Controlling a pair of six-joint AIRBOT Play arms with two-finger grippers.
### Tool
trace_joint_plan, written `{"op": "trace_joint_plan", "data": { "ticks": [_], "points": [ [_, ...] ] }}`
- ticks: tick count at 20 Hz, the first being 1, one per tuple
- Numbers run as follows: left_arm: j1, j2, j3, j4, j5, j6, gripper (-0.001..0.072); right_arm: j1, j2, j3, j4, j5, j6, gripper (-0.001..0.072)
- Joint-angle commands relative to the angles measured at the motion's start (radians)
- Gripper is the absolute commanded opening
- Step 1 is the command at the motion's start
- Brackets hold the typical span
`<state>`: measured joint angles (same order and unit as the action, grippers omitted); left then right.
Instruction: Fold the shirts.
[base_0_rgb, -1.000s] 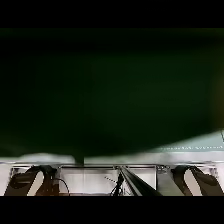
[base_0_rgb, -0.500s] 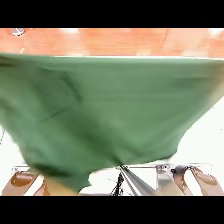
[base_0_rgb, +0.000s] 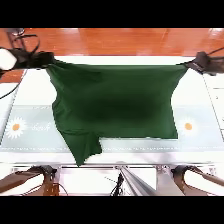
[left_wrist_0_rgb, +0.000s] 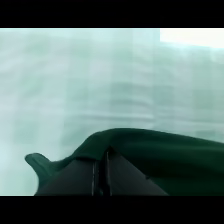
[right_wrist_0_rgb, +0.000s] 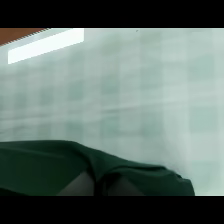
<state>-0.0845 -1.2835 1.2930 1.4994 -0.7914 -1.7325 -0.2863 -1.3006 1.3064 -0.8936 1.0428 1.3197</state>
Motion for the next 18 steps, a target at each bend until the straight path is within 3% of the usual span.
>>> {"op": "trace_joint_plan", "data": {
  "ticks": [1,3,7,8,11,13,18],
  "points": [
    [0.001,-0.217,0.101,-0.142,0.047,-0.027,0.0024,0.041,-0.278,0.141,0.059,-0.071,0.010,0.0024],
    [0.004,-0.270,0.108,-0.201,0.042,-0.027,0.0025,0.053,-0.369,0.218,0.063,-0.048,0.057,0.0024],
    [0.067,-0.291,0.113,-0.222,-0.093,-0.026,0.0024,0.031,-0.409,0.280,0.055,0.034,0.072,0.0024],
    [0.093,-0.286,0.123,-0.240,-0.154,-0.003,0.0024,0.013,-0.409,0.290,0.056,0.083,0.072,0.0024],
    [0.143,-0.282,0.120,-0.352,-0.348,0.207,0.0024,-0.028,-0.413,0.290,0.023,0.276,0.051,0.0024],
    [0.147,-0.282,0.085,-0.351,-0.409,0.241,0.0024,-0.027,-0.413,0.274,-0.076,0.367,0.041,0.0024],
    [0.145,-0.304,-0.042,-0.359,-0.414,0.240,0.0025,-0.011,-0.413,0.116,-0.129,0.320,0.043,0.0024]
  ]
}}
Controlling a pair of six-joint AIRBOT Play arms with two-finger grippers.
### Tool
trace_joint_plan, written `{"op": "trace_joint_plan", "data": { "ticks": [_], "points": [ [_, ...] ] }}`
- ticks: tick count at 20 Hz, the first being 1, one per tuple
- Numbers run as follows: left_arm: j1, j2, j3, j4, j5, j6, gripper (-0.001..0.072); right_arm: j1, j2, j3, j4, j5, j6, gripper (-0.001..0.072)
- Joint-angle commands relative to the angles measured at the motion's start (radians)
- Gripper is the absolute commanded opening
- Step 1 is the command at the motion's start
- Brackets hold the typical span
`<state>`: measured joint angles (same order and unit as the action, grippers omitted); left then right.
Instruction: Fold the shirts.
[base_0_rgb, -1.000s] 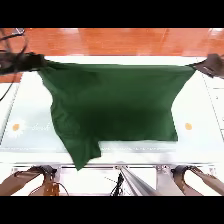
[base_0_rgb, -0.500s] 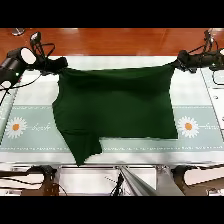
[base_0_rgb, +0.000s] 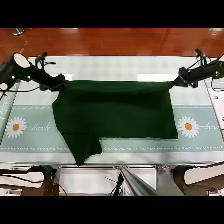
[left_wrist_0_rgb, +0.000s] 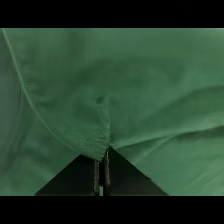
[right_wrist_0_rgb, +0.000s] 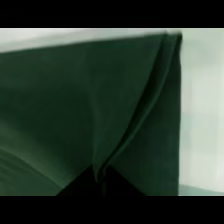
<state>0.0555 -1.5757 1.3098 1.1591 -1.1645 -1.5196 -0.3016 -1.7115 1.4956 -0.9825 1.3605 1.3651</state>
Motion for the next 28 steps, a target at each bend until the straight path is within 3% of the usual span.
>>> {"op": "trace_joint_plan", "data": {
  "ticks": [1,2,3,4,5,8,11,14,17,20,25,28],
  "points": [
    [0.005,-0.016,-0.074,-0.018,-0.042,0.027,0.0025,0.006,-0.002,-0.094,-0.040,-0.022,0.000,0.0024],
    [0.005,-0.018,-0.083,-0.018,-0.053,0.027,0.0025,0.009,-0.002,-0.106,-0.036,-0.039,0.008,0.0028],
    [0.005,-0.018,-0.084,-0.016,-0.066,0.027,0.0059,0.010,-0.002,-0.108,-0.037,-0.047,0.016,0.0126],
    [0.008,-0.017,-0.078,-0.014,-0.089,0.027,0.0298,0.010,0.002,-0.107,-0.014,-0.035,0.017,0.0451],
    [0.019,-0.017,-0.057,-0.007,-0.134,0.027,0.0714,0.003,0.010,-0.102,0.005,-0.013,0.015,0.0640],
    [0.081,0.016,-0.002,-0.008,-0.277,0.053,0.0709,-0.051,0.079,-0.069,-0.017,0.078,0.014,0.0629],
    [0.161,0.183,-0.170,-0.007,-0.259,0.108,0.0709,-0.126,0.232,-0.140,-0.064,0.077,0.004,0.0630],
    [0.264,0.366,-0.470,-0.003,-0.208,0.124,0.0708,-0.170,0.463,-0.415,-0.040,-0.083,-0.008,0.0629],
    [0.406,0.442,-0.714,-0.038,-0.204,0.139,0.0708,-0.169,0.666,-0.716,0.089,-0.175,-0.082,0.0629],
    [0.496,0.459,-0.853,-0.232,-0.178,0.261,0.0708,-0.169,0.755,-0.876,0.183,-0.192,-0.115,0.0629],
    [0.426,0.459,-1.009,-0.551,-0.074,0.458,0.0708,-0.169,0.766,-0.913,0.210,-0.168,-0.113,0.0629],
    [0.333,0.459,-1.059,-0.568,0.029,0.465,0.0706,-0.185,0.766,-0.899,0.191,-0.154,-0.095,0.0629]
  ]
}}
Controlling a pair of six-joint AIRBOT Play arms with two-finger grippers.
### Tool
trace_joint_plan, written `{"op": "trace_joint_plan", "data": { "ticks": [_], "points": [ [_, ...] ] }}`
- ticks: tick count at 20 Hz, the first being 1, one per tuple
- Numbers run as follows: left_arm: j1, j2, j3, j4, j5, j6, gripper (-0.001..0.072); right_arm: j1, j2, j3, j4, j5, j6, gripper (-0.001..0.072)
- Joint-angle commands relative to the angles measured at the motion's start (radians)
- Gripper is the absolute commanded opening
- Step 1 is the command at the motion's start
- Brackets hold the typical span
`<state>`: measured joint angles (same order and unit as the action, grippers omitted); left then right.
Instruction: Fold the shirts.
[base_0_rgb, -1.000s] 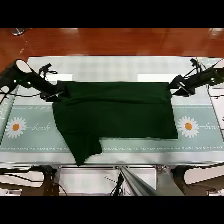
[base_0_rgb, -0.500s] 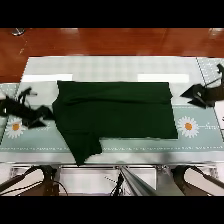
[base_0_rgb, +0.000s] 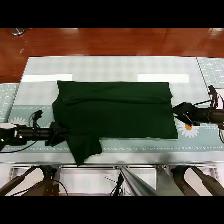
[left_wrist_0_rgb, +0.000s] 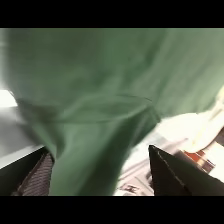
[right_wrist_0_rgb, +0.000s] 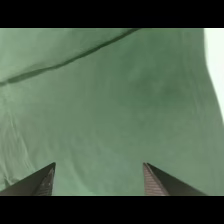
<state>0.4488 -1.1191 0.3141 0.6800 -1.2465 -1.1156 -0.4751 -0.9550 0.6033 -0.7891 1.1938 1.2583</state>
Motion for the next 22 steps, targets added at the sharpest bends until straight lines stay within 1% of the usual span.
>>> {"op": "trace_joint_plan", "data": {
  "ticks": [1,2,3,4,5,6,8,10,12,15,17,19,21,22],
  "points": [
    [-0.081,0.002,-0.063,-0.089,0.113,0.072,0.0704,-0.045,0.010,0.011,-0.047,0.040,0.023,0.0629],
    [-0.091,0.002,-0.060,-0.089,0.110,0.090,0.0694,-0.096,0.010,0.027,-0.118,0.069,0.031,0.0629],
    [-0.093,0.002,-0.060,-0.087,0.109,0.097,0.0461,-0.151,0.010,0.032,-0.217,0.109,0.061,0.0629],
    [-0.093,0.002,-0.060,-0.087,0.109,0.113,0.0013,-0.198,0.010,0.027,-0.314,0.151,0.109,0.0629],
    [-0.093,0.002,-0.059,-0.087,0.109,0.121,0.0025,-0.234,0.010,0.009,-0.378,0.195,0.140,0.0628],
    [-0.093,0.003,-0.058,-0.087,0.110,0.121,0.0025,-0.243,0.010,-0.023,-0.386,0.214,0.144,0.0629],
    [-0.094,0.003,-0.058,-0.087,0.106,0.140,0.0025,-0.218,0.008,-0.099,-0.383,0.212,0.144,0.0629],
    [-0.094,0.003,-0.058,-0.087,0.101,0.139,0.0025,-0.200,-0.006,-0.135,-0.402,0.218,0.144,0.0628],
    [-0.094,0.003,-0.058,-0.087,0.103,0.139,0.0025,-0.187,-0.010,-0.137,-0.358,0.201,0.138,0.0628],
    [-0.094,0.003,-0.058,-0.087,0.113,0.139,0.0025,-0.187,-0.040,-0.137,-0.338,0.151,0.136,0.0628],
    [-0.094,0.003,-0.058,-0.089,0.119,0.138,0.0025,-0.187,-0.085,-0.137,-0.286,0.089,0.111,0.0628],
    [-0.094,0.003,-0.058,-0.091,0.119,0.135,0.0025,-0.187,-0.137,-0.137,-0.201,0.022,0.085,0.0628],
    [-0.094,0.003,-0.058,-0.091,0.121,0.135,0.0025,-0.187,-0.181,-0.137,-0.103,-0.010,0.038,0.0617],
    [-0.094,0.003,-0.058,-0.094,0.121,0.135,0.0025,-0.187,-0.197,-0.137,-0.068,-0.018,0.017,0.0593]
  ]
}}
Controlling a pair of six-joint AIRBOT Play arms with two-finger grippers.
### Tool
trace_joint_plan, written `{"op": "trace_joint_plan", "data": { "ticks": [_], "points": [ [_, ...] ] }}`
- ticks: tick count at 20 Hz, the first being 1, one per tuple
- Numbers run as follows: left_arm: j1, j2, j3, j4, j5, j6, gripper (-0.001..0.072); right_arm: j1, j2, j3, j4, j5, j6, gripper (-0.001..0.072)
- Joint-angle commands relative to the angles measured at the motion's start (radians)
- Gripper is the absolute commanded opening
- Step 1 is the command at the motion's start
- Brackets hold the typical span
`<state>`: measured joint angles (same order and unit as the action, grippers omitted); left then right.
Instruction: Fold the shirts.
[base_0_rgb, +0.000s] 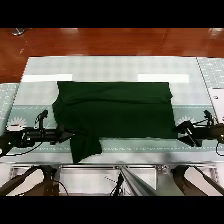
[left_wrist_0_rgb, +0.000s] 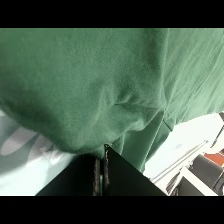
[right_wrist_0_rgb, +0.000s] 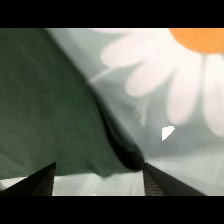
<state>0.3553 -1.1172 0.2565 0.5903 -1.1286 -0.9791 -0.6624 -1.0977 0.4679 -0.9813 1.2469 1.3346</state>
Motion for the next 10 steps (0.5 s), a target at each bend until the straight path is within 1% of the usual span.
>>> {"op": "trace_joint_plan", "data": {
  "ticks": [1,3,4,5,6,8,10],
  "points": [
    [0.000,0.000,-0.001,-0.010,0.003,-0.002,0.0025,0.001,-0.066,-0.002,0.138,-0.077,-0.069,0.0562],
    [0.000,0.001,-0.001,-0.037,0.003,-0.001,0.0025,0.001,-0.086,-0.002,0.139,-0.072,-0.073,0.0544],
    [0.000,0.001,-0.001,-0.052,0.003,0.000,0.0025,0.005,-0.088,-0.001,0.151,-0.064,-0.093,0.0375],
    [0.000,0.001,-0.001,-0.063,0.003,0.000,0.0025,0.016,-0.088,-0.001,0.168,-0.057,-0.129,0.0190],
    [0.000,0.001,0.000,-0.071,0.003,0.003,0.0025,0.034,-0.088,0.001,0.190,-0.050,-0.178,0.0027],
    [0.000,0.001,0.019,-0.071,-0.010,0.003,0.0025,0.079,-0.088,0.036,0.190,-0.035,-0.187,0.0025],
    [0.000,0.001,0.077,-0.101,-0.063,0.003,0.0025,0.105,-0.088,0.112,0.188,0.002,-0.181,0.0024]
  ]
}}
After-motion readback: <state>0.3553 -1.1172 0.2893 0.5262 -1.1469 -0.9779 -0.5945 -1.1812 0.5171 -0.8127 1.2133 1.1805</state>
